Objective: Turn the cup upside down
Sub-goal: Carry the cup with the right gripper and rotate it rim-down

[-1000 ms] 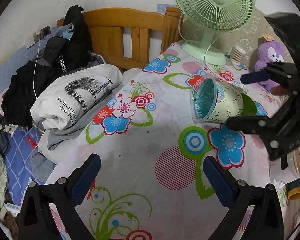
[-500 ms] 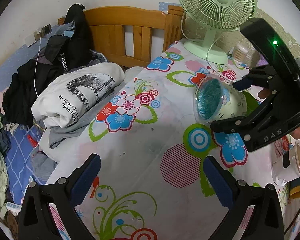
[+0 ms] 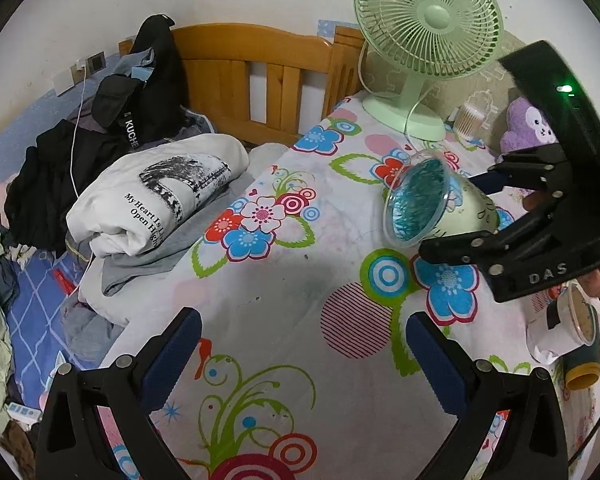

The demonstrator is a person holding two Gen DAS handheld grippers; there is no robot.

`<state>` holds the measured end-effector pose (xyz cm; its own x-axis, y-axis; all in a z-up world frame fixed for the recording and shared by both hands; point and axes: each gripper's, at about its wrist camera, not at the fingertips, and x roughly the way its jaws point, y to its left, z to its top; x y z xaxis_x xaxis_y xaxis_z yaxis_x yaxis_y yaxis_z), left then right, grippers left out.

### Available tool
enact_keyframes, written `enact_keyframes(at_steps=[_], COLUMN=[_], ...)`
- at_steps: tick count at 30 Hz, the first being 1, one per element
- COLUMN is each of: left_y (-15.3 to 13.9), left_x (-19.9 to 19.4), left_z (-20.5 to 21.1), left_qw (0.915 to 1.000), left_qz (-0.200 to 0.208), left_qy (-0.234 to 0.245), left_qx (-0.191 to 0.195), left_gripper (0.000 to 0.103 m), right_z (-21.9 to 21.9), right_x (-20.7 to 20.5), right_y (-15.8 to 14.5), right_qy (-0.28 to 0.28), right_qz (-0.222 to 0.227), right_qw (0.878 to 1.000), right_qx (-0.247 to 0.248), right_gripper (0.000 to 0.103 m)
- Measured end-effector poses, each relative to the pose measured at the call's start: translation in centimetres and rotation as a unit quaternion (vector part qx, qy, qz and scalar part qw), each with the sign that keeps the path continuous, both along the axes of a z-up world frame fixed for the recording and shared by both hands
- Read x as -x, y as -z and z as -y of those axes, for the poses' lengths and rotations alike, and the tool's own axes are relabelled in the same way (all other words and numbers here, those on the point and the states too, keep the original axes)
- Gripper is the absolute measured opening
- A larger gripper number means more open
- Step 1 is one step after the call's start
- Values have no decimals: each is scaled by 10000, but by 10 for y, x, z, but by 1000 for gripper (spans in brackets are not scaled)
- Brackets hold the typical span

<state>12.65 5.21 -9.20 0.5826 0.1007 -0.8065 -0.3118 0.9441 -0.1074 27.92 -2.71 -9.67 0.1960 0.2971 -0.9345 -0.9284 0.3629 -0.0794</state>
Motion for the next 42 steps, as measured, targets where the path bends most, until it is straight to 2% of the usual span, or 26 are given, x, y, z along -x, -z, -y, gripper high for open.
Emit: enact_keyframes(at_steps=[4,7,10,14,28,31,34,39,42], left_y=[-6,-10,-13,-15,-9,-5,-2,5,7], left_x=[12,21,32,48,100,109,118,128,132], left_z=[2,5,10,19,47,56,66,76,80], left_qw=[9999,9997,9994,9987,9946,9933,9916,9899,9894], left_qz=[93,149,212,263,247,222,202,125,96], left_qy=[74,148,260,430,999,1127,1273,1413,1450], left_qx=[53,92,113,107,130,136,81,57,24], left_gripper=[103,103,103,103,103,103,103,103,103], right_z=[15,28,49,70,111,120,130,144,146], right_x=[15,25,39,62,151,164,174,182,187], right_y=[-13,-18,-21,-21,-8,-2,4,22,26], right_qy=[474,1123,1871,2402,3271,3446,3715,4260,4376], right_qz=[169,163,-71,-289,3,-106,-188,-582,-722], right_qw=[9986,9935,9819,9688,9421,9350,9236,8959,8884], right_qx=[-137,-115,-269,-539,-739,-829,-930,-1119,-1185], right_gripper=[79,79,79,79,79,79,79,79,79])
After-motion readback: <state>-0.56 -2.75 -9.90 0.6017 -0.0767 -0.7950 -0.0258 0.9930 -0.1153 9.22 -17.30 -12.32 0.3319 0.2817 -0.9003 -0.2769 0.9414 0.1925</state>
